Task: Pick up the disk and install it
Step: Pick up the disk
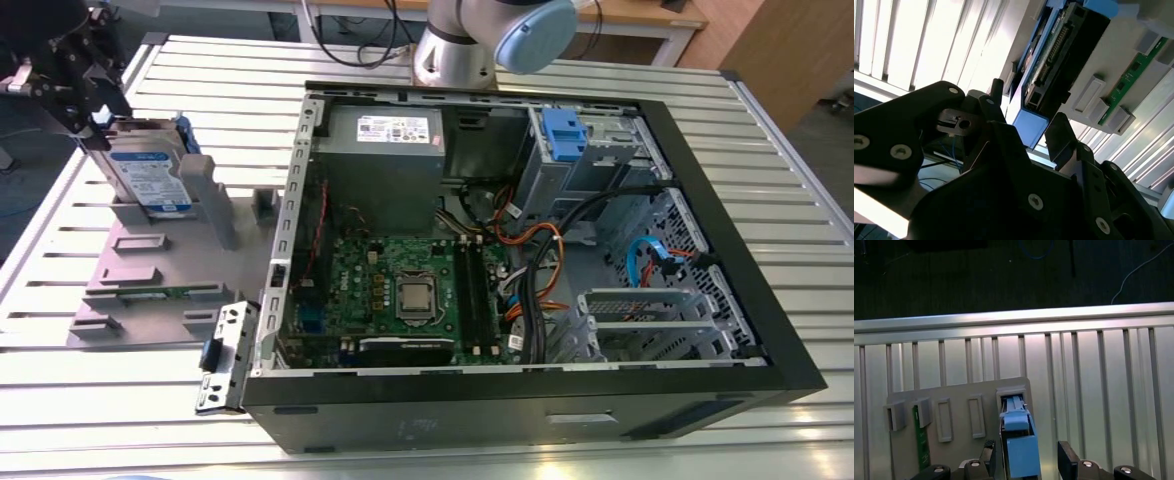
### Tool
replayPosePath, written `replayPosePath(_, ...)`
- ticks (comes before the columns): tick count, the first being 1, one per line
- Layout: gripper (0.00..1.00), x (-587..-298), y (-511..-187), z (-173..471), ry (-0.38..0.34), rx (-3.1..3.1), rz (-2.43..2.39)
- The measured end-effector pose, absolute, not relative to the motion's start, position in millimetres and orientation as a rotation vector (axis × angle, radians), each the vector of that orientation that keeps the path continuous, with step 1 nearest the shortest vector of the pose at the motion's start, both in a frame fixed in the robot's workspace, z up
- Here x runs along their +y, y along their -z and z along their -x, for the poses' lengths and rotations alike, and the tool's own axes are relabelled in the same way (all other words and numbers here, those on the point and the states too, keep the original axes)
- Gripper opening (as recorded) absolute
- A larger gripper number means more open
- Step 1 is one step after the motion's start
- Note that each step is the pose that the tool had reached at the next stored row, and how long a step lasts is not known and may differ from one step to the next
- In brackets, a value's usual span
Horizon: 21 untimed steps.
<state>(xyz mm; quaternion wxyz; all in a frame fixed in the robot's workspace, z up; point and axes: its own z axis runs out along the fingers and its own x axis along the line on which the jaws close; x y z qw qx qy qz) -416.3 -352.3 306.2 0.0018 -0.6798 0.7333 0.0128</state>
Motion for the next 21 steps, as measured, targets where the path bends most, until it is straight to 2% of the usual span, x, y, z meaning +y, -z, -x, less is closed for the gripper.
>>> replayPosePath(9,0.6,-351.2,-303.4,416.8,0.002,2.29,2.183)
replayPosePath(21,0.6,-349.5,-297.6,417.0,0.004,2.268,2.206)
